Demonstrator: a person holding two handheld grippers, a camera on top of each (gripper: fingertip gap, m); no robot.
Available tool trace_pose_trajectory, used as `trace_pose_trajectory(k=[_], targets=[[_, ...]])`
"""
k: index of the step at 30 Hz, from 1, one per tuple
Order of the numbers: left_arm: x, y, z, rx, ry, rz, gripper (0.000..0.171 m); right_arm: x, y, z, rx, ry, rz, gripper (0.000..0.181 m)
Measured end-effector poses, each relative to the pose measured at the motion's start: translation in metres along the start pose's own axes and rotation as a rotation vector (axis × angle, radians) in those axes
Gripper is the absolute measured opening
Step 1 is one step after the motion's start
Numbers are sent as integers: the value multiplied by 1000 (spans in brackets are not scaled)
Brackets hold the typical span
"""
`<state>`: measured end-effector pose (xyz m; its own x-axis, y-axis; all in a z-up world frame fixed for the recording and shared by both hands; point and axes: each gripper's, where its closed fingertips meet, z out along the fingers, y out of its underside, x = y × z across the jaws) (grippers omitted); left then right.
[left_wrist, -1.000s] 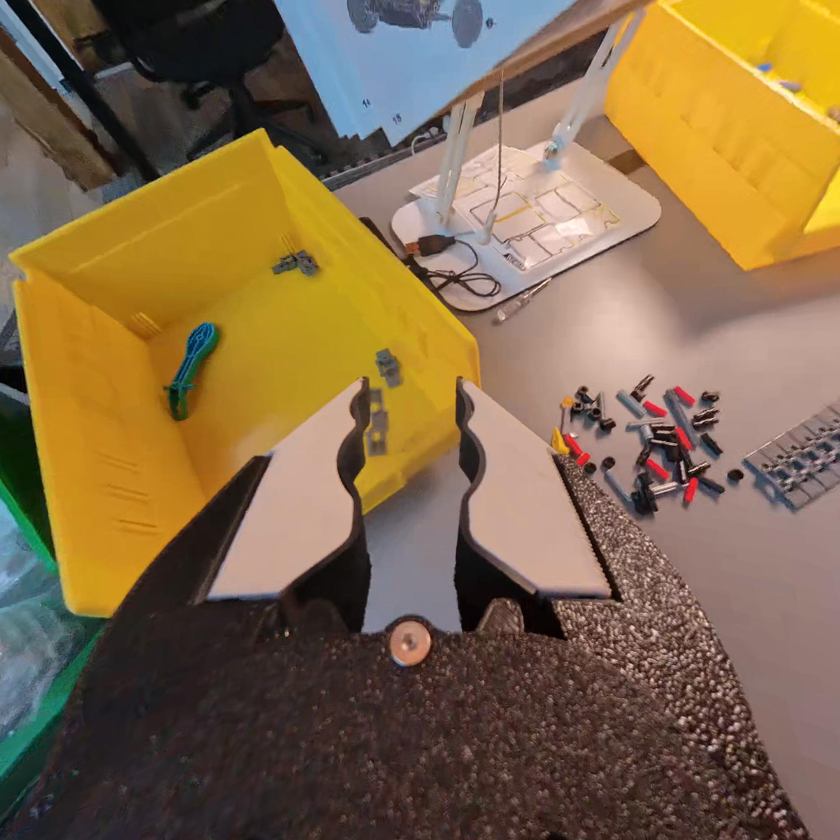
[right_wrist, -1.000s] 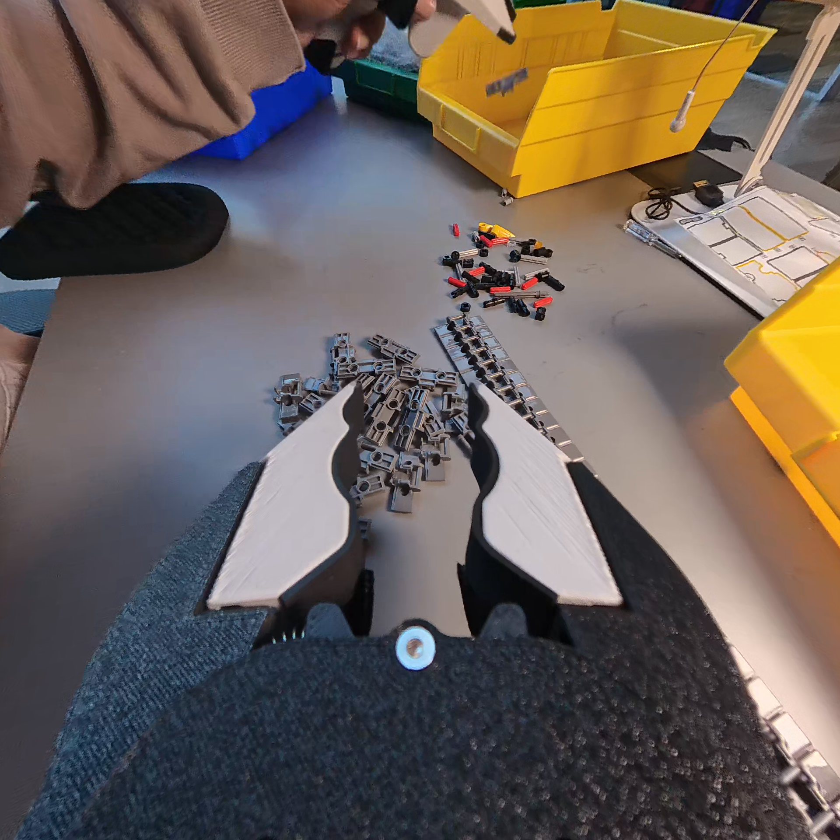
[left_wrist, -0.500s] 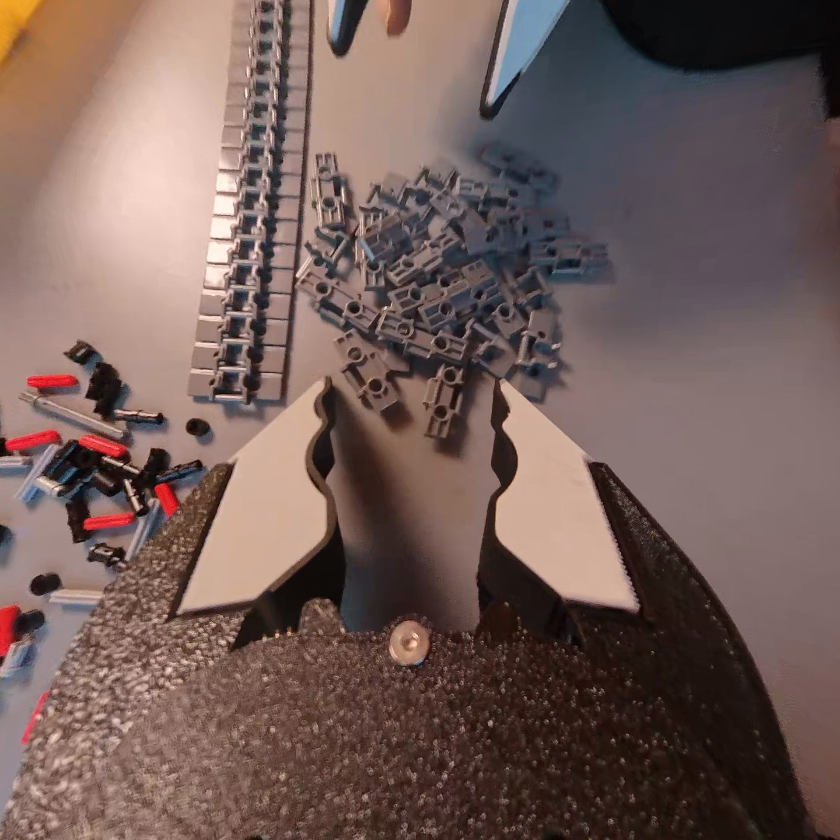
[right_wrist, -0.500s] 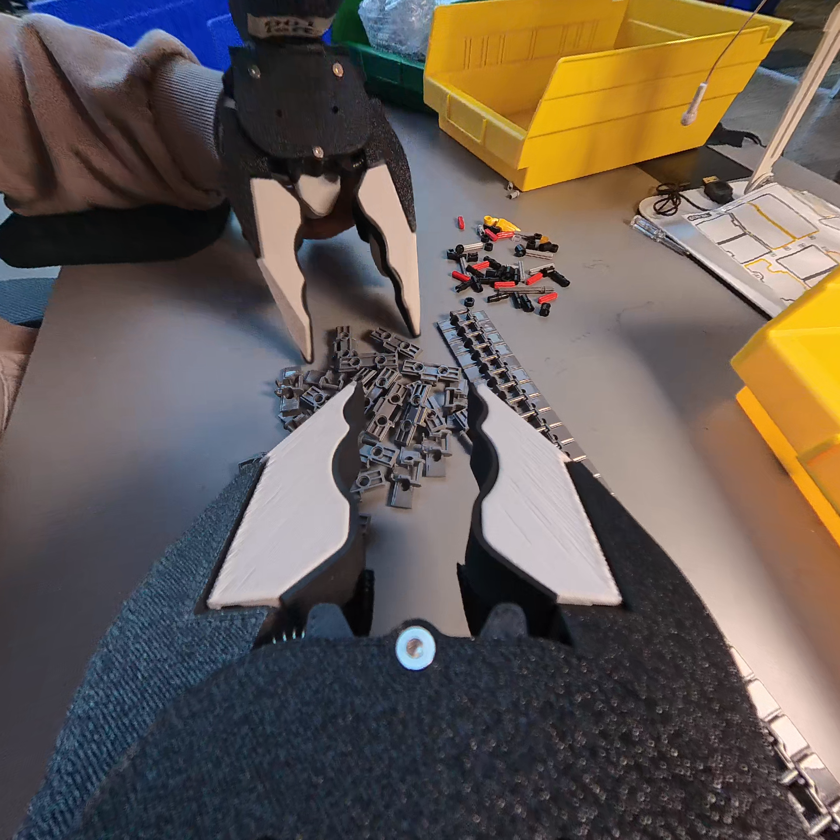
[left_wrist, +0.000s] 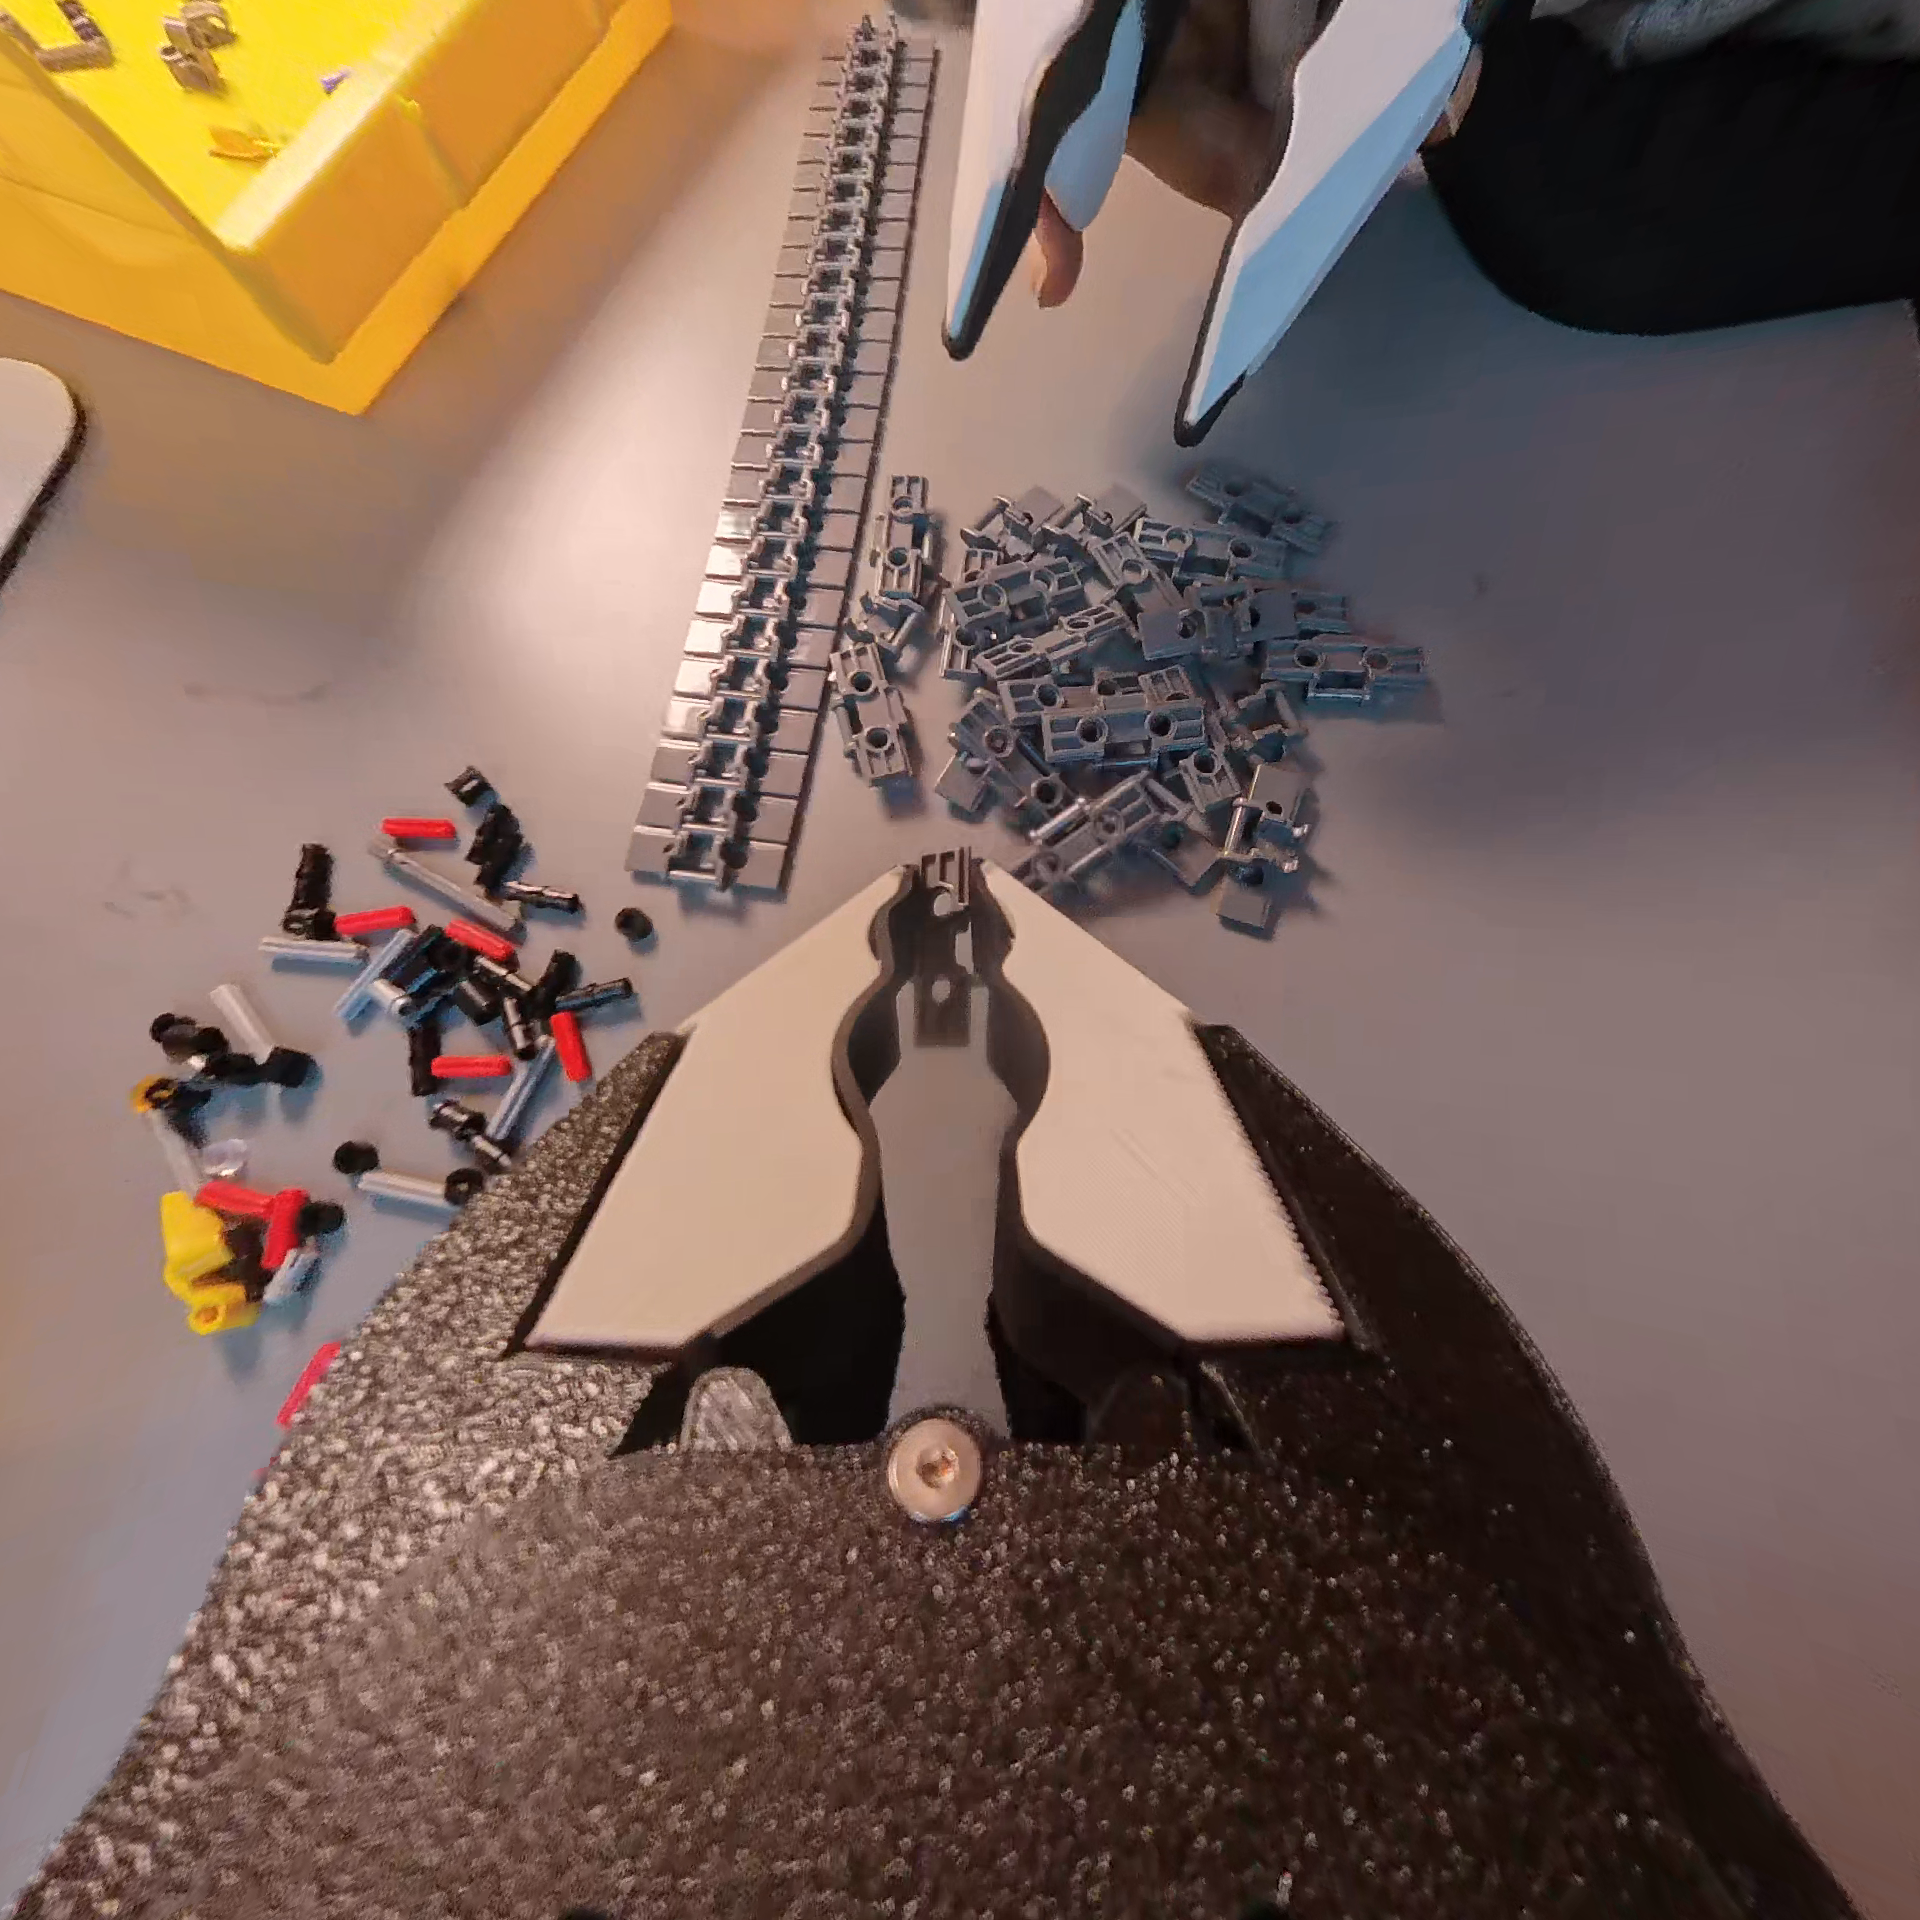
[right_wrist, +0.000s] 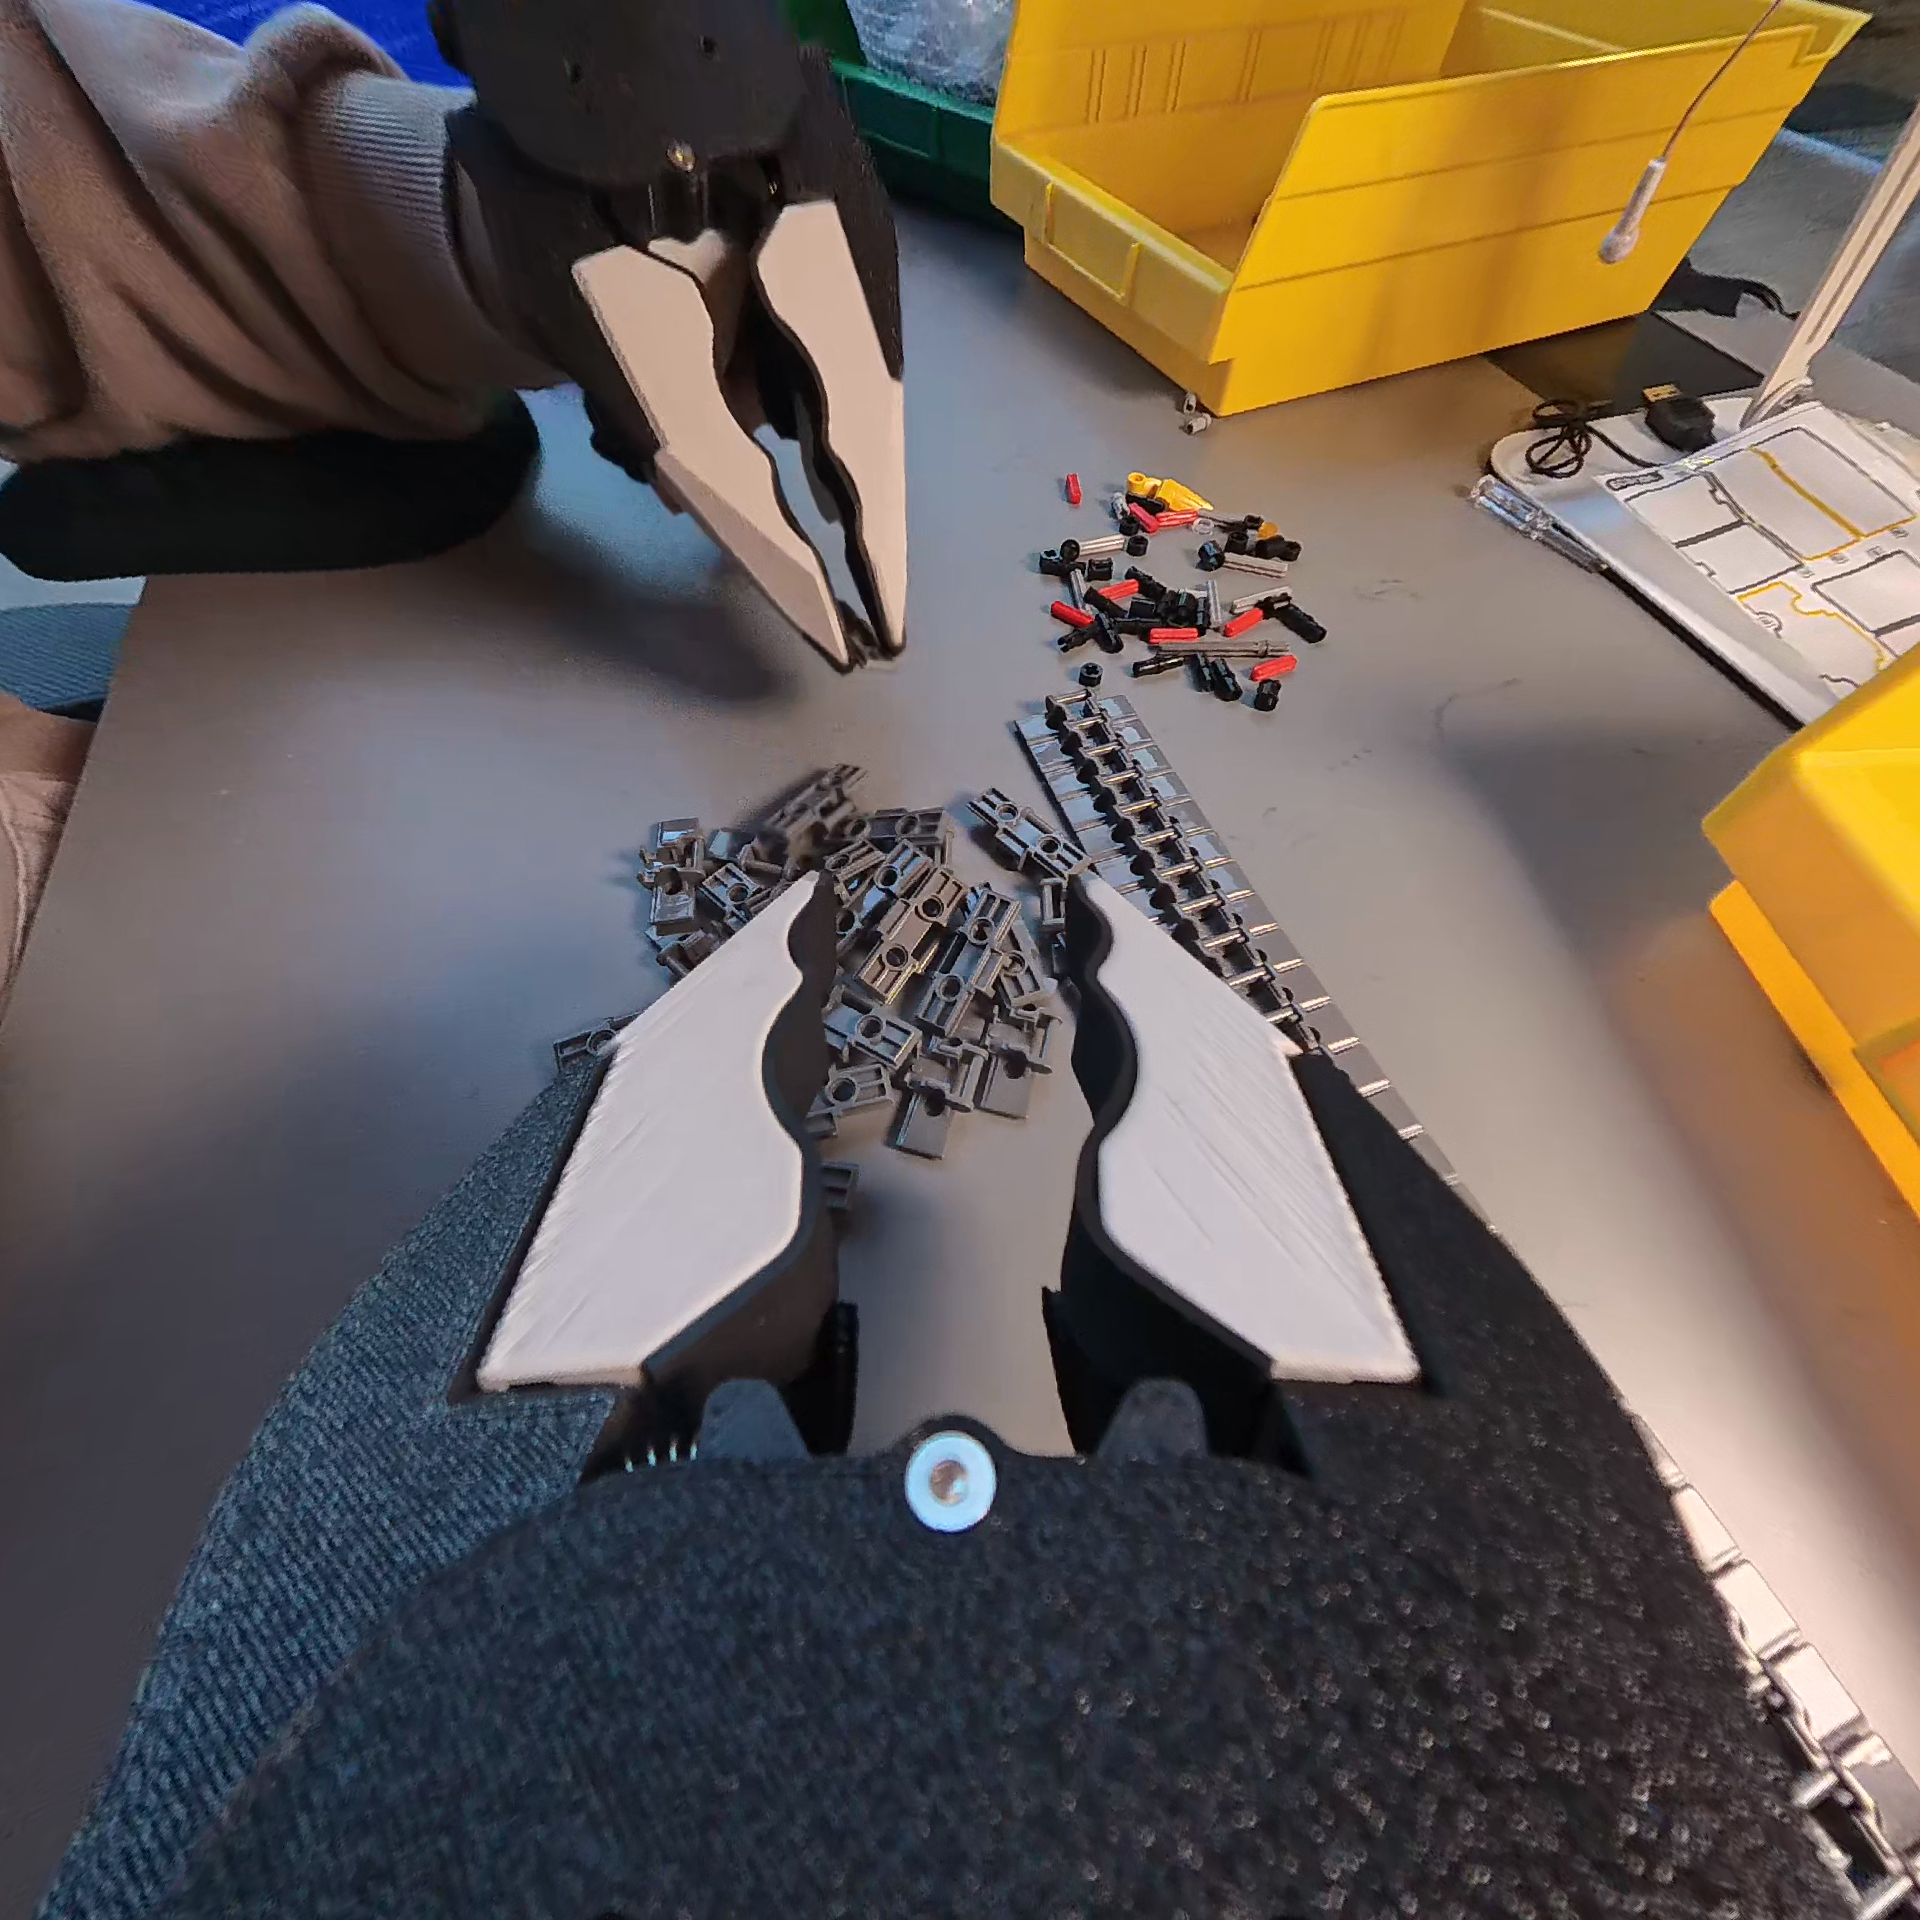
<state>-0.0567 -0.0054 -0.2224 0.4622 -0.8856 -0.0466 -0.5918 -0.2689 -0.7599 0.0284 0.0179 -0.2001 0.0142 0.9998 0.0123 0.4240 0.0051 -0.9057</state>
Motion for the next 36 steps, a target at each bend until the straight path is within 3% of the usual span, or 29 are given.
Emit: trace_pose_trajectory(k=[5, 8, 11, 13, 14, 17, 20, 23, 25, 30, 36], targets=[[-32, -1, -34, 11, -150, 4, 9, 0, 1, 0, -2, 2, 2, 42], [-94, -14, -82, 76, -407, -33, 9, 1, 0, 0, -1, 3, 5, 42], [-173, 3, -131, 36, -678, -169, 10, 0, 1, 2, -4, -5, 11, 41], [-201, 14, -144, 18, -743, -252, 33, -1, 2, 2, -8, -3, 8, 41], [-203, 12, -141, 34, -719, -272, 37, -1, 2, 2, -10, 1, 5, 42], [-175, -10, -110, 121, -541, -273, 40, 1, 1, 0, -5, 11, 5, 42], [-118, -20, -59, 140, -283, -277, 48, 2, 1, 0, 1, 5, 16, 42], [-48, -20, -11, 102, -31, -275, 65, 2, 2, 0, -1, 1, 16, 42], [-9, -14, 14, 38, 63, -254, 78, 1, 1, 0, 0, 1, 11, 42], [35, -5, 51, -75, 86, -167, 109, 1, 1, 0, -2, 1, 7, 42], [35, -4, 60, -91, -7, -68, 89, 2, 1, -1, -2, 7, 6, 42]])
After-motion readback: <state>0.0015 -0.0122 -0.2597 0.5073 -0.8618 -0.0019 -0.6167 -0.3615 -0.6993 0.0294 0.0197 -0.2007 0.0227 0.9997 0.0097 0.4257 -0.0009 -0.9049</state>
